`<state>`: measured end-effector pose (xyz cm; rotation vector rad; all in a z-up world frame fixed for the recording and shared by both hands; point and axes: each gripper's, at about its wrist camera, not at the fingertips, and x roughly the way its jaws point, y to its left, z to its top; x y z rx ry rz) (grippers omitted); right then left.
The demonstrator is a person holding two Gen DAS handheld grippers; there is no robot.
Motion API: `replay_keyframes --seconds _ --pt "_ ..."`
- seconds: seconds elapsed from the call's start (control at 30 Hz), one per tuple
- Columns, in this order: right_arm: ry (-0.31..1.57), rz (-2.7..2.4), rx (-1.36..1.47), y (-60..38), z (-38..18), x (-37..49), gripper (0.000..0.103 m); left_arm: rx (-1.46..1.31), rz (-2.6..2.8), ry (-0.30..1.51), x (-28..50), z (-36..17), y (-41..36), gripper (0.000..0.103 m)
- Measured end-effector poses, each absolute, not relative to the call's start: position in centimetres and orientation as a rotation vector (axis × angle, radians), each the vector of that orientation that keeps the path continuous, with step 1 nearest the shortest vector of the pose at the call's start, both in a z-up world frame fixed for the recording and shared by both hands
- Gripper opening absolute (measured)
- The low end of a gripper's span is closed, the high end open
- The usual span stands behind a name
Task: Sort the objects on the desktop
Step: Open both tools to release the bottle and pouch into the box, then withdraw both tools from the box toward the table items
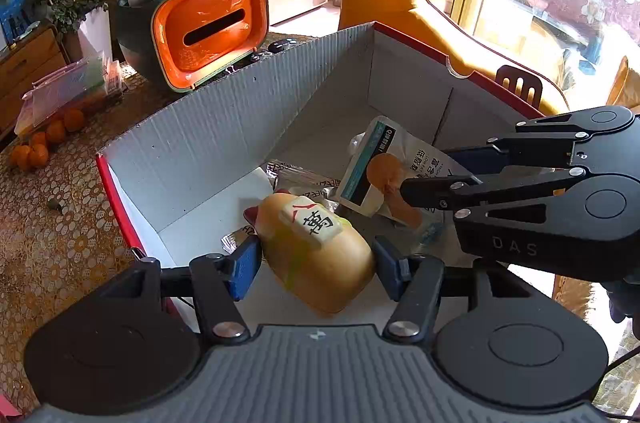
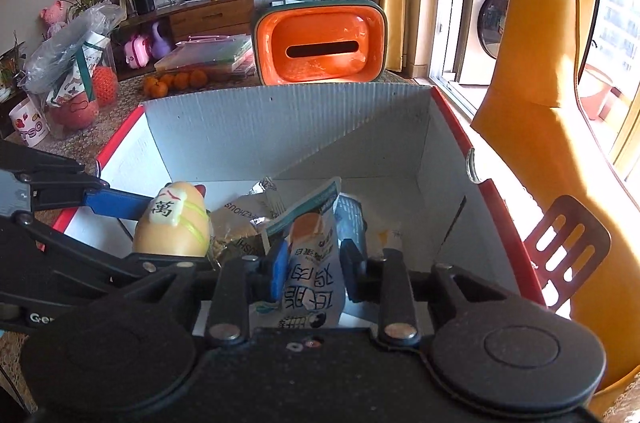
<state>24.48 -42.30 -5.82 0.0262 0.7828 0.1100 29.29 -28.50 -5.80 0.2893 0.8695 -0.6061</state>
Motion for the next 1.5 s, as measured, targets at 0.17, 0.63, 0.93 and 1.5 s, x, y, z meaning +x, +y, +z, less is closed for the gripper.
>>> replay_keyframes --seconds 0.17,0.63,0.93,1.5 --pt "0.794 0.108 0.043 -42.8 -5.8 24.2 0.042 0.274 -0.596 0.878 29.1 -5.7 -28.3 0.064" --pt "0.73 0.096 0.106 -44.2 -3.8 22.0 0.075 0.205 -0.588 0.82 26.5 -3.8 -26.1 0.066" --pt "0.677 0.124 0.132 -43.3 -1.6 20.0 0.084 0.147 -0.564 0.762 24.2 -1.8 -24.3 0.066" --pt "0.596 0.171 0.093 -38.8 1.7 16.2 0.09 0.133 -0.503 0.65 19.4 0.7 -19.1 0.066"
